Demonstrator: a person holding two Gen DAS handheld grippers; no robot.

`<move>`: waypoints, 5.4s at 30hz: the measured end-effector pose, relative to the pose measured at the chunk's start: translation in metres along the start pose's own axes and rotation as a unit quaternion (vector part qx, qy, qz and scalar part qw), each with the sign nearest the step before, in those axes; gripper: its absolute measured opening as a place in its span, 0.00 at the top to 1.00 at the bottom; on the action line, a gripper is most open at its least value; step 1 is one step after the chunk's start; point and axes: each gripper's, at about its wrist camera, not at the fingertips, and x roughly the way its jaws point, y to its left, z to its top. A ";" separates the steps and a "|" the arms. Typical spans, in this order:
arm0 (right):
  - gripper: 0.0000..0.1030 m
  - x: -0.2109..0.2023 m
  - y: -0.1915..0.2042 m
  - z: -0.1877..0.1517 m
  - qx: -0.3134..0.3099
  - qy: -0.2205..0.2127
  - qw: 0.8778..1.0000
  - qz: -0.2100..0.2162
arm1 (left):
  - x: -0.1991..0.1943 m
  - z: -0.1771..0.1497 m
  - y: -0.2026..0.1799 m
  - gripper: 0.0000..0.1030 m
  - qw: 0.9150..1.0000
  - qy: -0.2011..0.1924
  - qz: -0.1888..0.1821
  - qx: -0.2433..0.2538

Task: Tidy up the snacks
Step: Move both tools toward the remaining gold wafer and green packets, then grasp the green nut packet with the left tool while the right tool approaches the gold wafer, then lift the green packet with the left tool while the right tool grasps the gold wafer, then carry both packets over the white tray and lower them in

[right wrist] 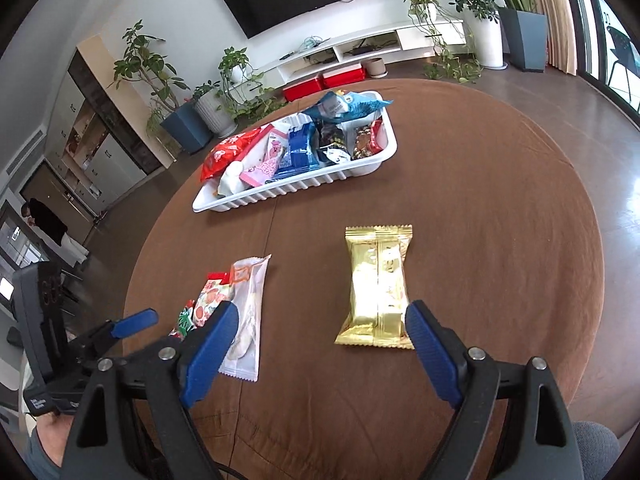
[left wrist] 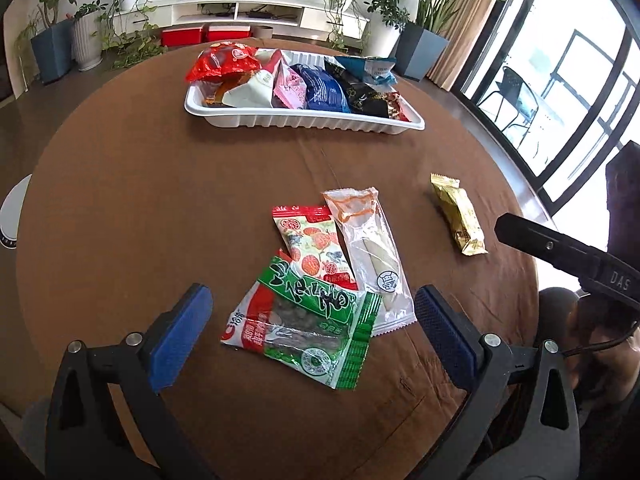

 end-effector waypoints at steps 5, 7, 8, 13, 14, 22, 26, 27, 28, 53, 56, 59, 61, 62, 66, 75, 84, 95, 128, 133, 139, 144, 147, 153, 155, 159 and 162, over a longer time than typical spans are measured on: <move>0.15 -0.004 0.003 -0.008 -0.008 -0.005 1.000 0.000 | 0.012 0.002 0.003 0.01 1.000 0.011 0.028 0.001; 0.15 -0.004 0.002 -0.009 -0.009 -0.006 1.000 0.001 | 0.014 -0.001 0.009 0.01 0.999 0.017 0.035 0.000; 0.15 -0.004 0.002 -0.009 -0.009 -0.007 1.000 0.002 | 0.015 -0.002 0.011 0.01 0.999 0.020 0.039 0.000; 0.15 -0.003 0.002 -0.010 -0.012 -0.005 1.000 -0.001 | 0.016 -0.004 0.024 0.01 0.998 0.026 0.053 -0.001; 0.15 -0.002 0.002 -0.011 -0.011 -0.005 1.000 -0.001 | 0.016 -0.004 0.026 0.01 0.998 0.027 0.055 0.001; 0.15 -0.004 0.002 -0.012 -0.017 -0.006 1.000 -0.007 | 0.017 -0.003 0.040 0.01 0.995 0.033 0.088 0.016; 0.15 -0.005 0.002 -0.012 -0.018 -0.007 1.000 -0.008 | 0.011 -0.002 0.044 0.01 0.997 0.018 0.079 0.008; 0.15 -0.005 0.003 -0.012 -0.018 -0.007 1.000 -0.007 | 0.007 -0.001 0.042 0.01 0.998 0.010 0.069 0.011; 0.15 -0.005 0.003 -0.012 -0.019 -0.008 1.000 -0.007 | 0.005 0.000 0.040 0.01 0.998 0.007 0.065 0.014; 0.15 -0.007 0.000 -0.011 -0.017 -0.007 1.000 -0.010 | 0.024 0.010 0.051 0.01 0.994 0.028 0.106 0.004; 0.15 -0.006 0.001 -0.010 -0.021 -0.005 1.000 -0.009 | 0.023 0.010 0.050 0.01 0.993 0.026 0.111 0.009; 0.15 -0.006 0.002 -0.011 -0.023 -0.005 1.000 -0.010 | 0.018 0.012 0.046 0.01 0.993 0.017 0.118 0.011; 0.15 -0.006 0.002 -0.011 -0.023 -0.007 1.000 -0.010 | 0.012 0.015 0.044 0.01 0.993 0.009 0.120 0.013; 0.15 -0.006 0.002 -0.011 -0.022 -0.007 1.000 -0.010 | 0.012 0.016 0.042 0.01 0.992 0.008 0.123 0.017; 0.15 -0.006 0.002 -0.011 -0.021 -0.006 1.000 -0.010 | 0.024 0.017 0.043 0.01 0.991 0.027 0.127 0.026; 0.15 -0.005 0.000 -0.011 -0.017 -0.007 1.000 -0.014 | 0.028 0.019 0.056 0.36 0.993 0.033 0.109 0.022; 0.15 -0.004 -0.002 -0.007 -0.019 0.001 0.999 -0.030 | 0.027 0.021 0.052 0.63 0.993 0.037 0.095 0.055; 0.15 0.005 -0.007 -0.002 -0.038 0.021 0.997 -0.071 | 0.020 0.014 0.049 0.76 0.995 0.031 0.073 0.069; 0.66 0.046 -0.011 0.011 -0.085 0.082 0.988 -0.101 | 0.004 0.007 0.048 0.77 0.999 0.019 -0.012 0.025; 0.67 0.046 -0.006 0.009 -0.094 0.085 0.987 -0.094 | 0.002 0.008 0.047 0.77 0.999 0.018 -0.019 0.023; 0.68 0.038 -0.004 0.009 -0.086 0.072 0.991 -0.079 | -0.001 0.010 0.047 0.77 0.999 0.014 -0.029 0.017; 0.68 0.028 -0.005 0.011 -0.065 0.067 0.994 -0.050 | -0.004 0.014 0.044 0.77 0.999 0.008 -0.039 0.017; 0.68 0.022 -0.006 0.013 -0.055 0.063 0.996 -0.039 | -0.007 0.017 0.042 0.77 0.999 0.005 -0.053 0.013; 0.68 0.004 -0.013 0.027 -0.029 0.038 0.998 -0.027 | -0.015 0.034 0.040 0.77 0.998 -0.008 -0.068 0.012; 0.68 -0.004 -0.016 0.037 -0.022 0.024 0.999 -0.025 | -0.019 0.044 0.040 0.77 0.997 -0.016 -0.071 0.012; 0.68 -0.020 -0.015 0.067 -0.020 -0.007 0.999 -0.024 | -0.029 0.077 0.040 0.77 0.996 -0.037 -0.074 0.022; 0.68 -0.032 -0.004 0.095 -0.031 -0.035 0.999 -0.018 | -0.036 0.109 0.038 0.77 0.995 -0.054 -0.071 0.032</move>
